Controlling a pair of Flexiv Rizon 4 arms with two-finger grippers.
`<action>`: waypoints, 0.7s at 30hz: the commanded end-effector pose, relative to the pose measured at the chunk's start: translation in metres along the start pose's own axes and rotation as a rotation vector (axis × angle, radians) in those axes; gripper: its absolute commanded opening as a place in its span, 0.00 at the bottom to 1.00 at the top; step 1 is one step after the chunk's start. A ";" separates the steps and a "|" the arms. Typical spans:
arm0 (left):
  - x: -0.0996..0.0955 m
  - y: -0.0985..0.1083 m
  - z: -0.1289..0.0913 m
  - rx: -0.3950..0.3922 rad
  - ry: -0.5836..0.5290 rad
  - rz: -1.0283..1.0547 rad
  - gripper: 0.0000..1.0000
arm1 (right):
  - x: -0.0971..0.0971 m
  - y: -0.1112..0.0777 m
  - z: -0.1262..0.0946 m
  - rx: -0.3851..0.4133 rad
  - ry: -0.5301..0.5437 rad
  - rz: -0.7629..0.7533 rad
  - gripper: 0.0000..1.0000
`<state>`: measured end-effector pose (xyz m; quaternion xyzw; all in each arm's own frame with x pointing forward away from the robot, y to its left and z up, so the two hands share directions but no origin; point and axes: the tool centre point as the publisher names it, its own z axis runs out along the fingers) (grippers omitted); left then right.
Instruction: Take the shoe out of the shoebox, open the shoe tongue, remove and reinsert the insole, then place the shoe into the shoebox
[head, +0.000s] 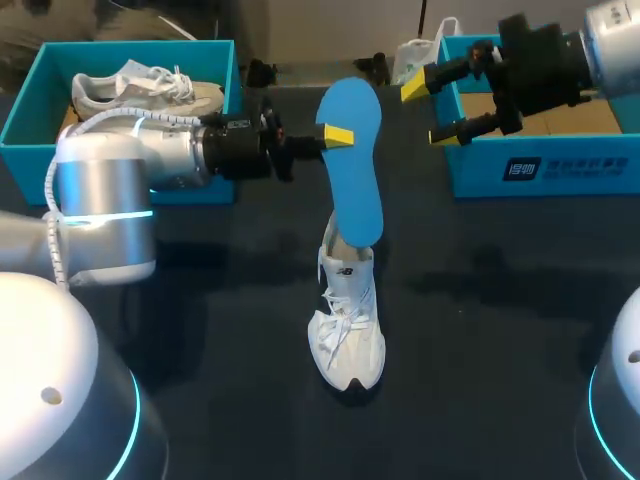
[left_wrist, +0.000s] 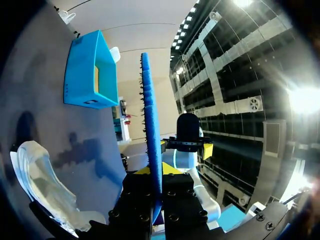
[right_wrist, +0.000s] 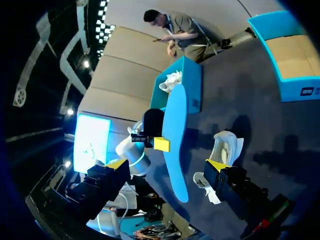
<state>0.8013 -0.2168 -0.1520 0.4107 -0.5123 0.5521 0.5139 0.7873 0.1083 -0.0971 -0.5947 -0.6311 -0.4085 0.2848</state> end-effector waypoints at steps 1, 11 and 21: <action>0.000 0.000 0.001 0.003 0.000 0.001 0.00 | 0.015 0.001 -0.003 0.012 -0.217 -0.042 1.00; 0.000 0.000 0.001 0.003 0.000 0.001 0.00 | 0.041 0.007 -0.011 0.071 -0.515 -0.035 1.00; 0.000 0.000 0.001 0.003 0.000 0.001 0.00 | 0.058 0.013 -0.014 0.129 -0.726 0.002 1.00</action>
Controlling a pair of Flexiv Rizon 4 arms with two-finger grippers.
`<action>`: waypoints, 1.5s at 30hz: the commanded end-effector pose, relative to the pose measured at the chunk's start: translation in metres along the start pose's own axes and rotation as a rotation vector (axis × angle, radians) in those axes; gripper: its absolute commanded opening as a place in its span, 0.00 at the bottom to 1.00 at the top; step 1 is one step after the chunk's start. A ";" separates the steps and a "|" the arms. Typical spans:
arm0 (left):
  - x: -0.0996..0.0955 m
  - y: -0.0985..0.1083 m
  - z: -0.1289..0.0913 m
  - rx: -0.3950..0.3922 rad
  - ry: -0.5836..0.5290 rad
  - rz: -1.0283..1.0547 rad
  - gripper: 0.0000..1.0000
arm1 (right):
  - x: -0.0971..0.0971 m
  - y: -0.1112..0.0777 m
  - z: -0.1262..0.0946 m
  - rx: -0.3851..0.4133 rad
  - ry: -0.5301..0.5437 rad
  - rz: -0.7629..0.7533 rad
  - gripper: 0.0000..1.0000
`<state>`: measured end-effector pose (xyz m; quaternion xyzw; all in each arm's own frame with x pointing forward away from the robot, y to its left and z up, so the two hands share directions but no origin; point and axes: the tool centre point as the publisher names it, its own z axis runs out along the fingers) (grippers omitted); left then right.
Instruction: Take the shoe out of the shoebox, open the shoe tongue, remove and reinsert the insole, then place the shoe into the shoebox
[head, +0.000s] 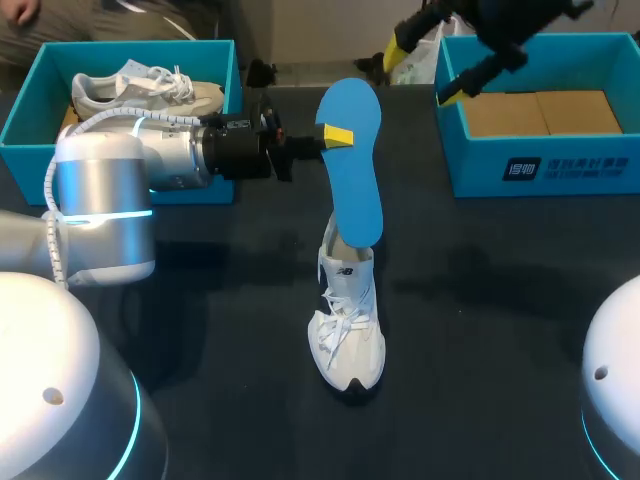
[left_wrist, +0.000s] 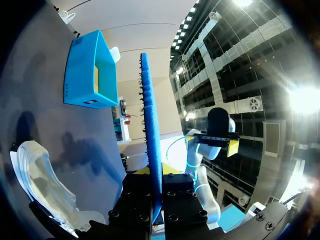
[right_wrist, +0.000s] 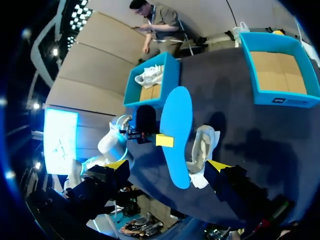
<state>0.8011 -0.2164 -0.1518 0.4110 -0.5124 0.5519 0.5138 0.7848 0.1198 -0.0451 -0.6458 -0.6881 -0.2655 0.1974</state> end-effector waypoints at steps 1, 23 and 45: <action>0.000 0.000 0.001 0.003 0.001 0.001 0.00 | 0.010 0.006 0.000 0.042 -0.392 0.012 1.00; 0.000 0.000 0.001 0.003 0.001 0.001 0.00 | 0.016 0.000 0.005 0.010 -0.501 0.012 1.00; 0.000 0.000 0.001 0.003 0.001 0.001 0.00 | 0.016 0.000 0.005 0.010 -0.501 0.012 1.00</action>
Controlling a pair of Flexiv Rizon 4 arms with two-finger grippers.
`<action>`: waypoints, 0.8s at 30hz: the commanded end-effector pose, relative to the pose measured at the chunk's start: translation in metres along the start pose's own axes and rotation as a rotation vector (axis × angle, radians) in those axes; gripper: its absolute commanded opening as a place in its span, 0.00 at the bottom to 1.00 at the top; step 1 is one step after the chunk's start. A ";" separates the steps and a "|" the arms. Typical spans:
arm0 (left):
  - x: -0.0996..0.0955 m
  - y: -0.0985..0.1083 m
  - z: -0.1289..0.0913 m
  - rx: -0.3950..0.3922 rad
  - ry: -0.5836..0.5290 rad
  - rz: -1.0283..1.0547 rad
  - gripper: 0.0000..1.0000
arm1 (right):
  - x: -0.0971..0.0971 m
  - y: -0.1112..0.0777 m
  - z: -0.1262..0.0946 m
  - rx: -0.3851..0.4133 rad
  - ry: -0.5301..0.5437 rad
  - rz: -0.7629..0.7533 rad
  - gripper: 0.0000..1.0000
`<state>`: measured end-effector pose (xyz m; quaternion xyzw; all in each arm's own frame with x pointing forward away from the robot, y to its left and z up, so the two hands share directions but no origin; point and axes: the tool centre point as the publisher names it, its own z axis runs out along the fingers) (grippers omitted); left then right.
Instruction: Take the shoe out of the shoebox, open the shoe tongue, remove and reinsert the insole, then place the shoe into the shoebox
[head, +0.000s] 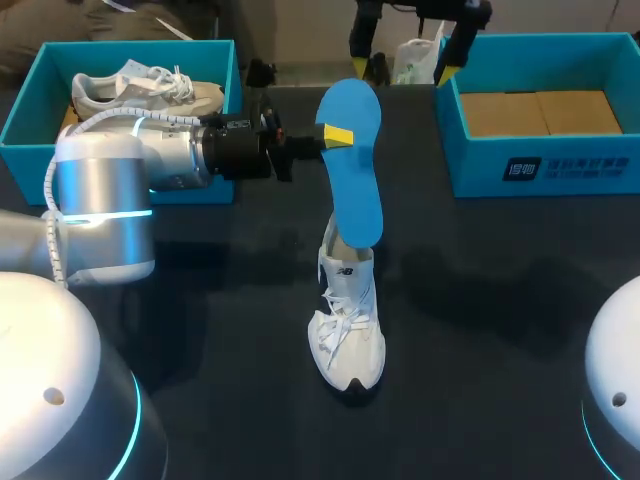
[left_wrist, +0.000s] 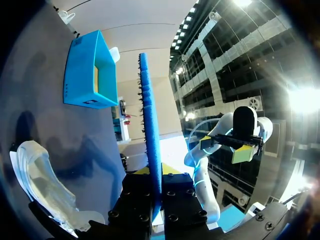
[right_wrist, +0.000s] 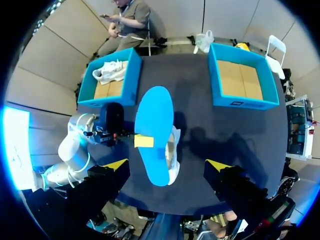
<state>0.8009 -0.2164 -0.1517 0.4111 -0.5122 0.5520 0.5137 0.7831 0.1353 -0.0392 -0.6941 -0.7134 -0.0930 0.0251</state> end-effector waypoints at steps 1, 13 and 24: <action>0.000 0.000 0.001 0.002 0.001 0.001 0.00 | 0.000 0.000 0.000 0.001 0.000 0.001 1.00; 0.000 0.000 0.001 0.002 0.001 0.001 0.00 | 0.000 0.000 0.000 0.001 0.000 0.001 1.00; 0.000 0.000 0.001 0.002 0.001 0.001 0.00 | 0.014 -0.003 0.013 -0.021 -0.028 -0.009 1.00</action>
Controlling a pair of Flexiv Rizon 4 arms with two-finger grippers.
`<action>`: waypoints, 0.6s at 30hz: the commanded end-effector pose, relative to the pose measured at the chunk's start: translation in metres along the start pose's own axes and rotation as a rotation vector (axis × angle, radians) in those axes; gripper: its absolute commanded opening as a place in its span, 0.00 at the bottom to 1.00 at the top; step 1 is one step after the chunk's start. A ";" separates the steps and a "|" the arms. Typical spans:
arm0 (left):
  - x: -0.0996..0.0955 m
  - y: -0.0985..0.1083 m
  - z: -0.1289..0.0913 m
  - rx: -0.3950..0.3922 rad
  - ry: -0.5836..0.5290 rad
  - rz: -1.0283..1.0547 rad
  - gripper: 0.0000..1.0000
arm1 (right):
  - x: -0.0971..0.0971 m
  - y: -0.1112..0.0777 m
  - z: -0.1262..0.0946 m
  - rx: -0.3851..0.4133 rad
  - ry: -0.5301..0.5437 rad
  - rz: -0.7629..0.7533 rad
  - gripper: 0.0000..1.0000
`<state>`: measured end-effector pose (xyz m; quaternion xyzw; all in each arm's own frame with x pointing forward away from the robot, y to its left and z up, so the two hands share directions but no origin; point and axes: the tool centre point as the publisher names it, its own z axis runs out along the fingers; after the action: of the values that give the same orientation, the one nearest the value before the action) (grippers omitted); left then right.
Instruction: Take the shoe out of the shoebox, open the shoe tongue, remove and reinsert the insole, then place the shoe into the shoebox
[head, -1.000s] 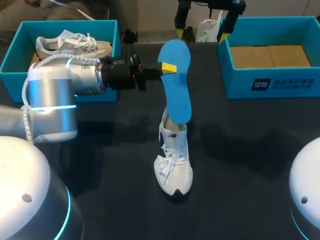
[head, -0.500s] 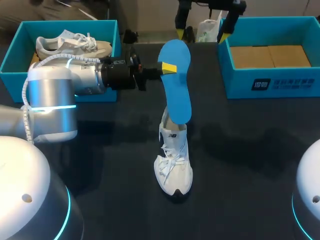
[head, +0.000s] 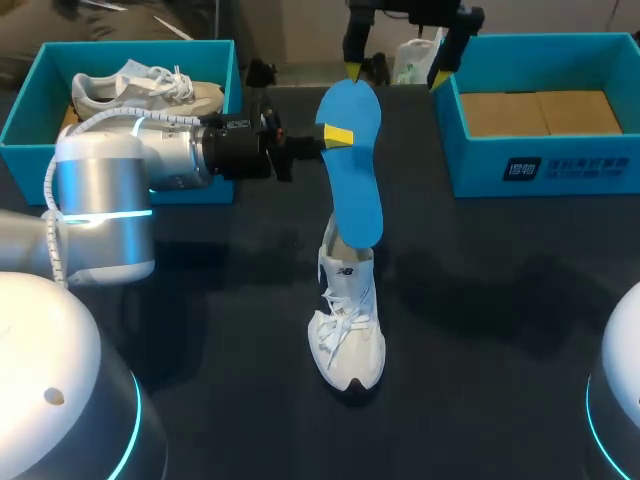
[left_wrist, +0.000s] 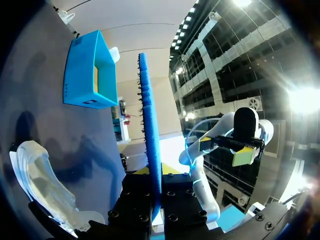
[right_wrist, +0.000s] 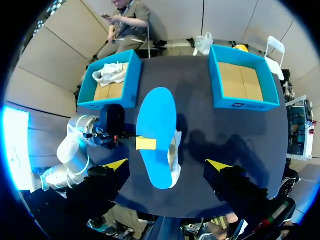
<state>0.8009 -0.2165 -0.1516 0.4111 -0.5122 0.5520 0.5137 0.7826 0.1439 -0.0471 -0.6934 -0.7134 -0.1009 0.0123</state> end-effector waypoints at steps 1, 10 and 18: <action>0.000 0.000 0.001 0.002 0.001 0.001 0.00 | 0.009 -0.002 0.005 0.014 -0.024 -0.002 1.00; 0.000 0.000 0.001 0.002 0.001 0.001 0.00 | 0.023 -0.005 0.009 0.007 -0.035 -0.019 1.00; 0.000 0.000 0.001 0.002 0.001 0.001 0.00 | 0.023 -0.005 0.009 0.007 -0.035 -0.019 1.00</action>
<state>0.8009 -0.2165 -0.1517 0.4112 -0.5122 0.5521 0.5137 0.7770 0.1674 -0.0531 -0.6879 -0.7205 -0.0872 0.0012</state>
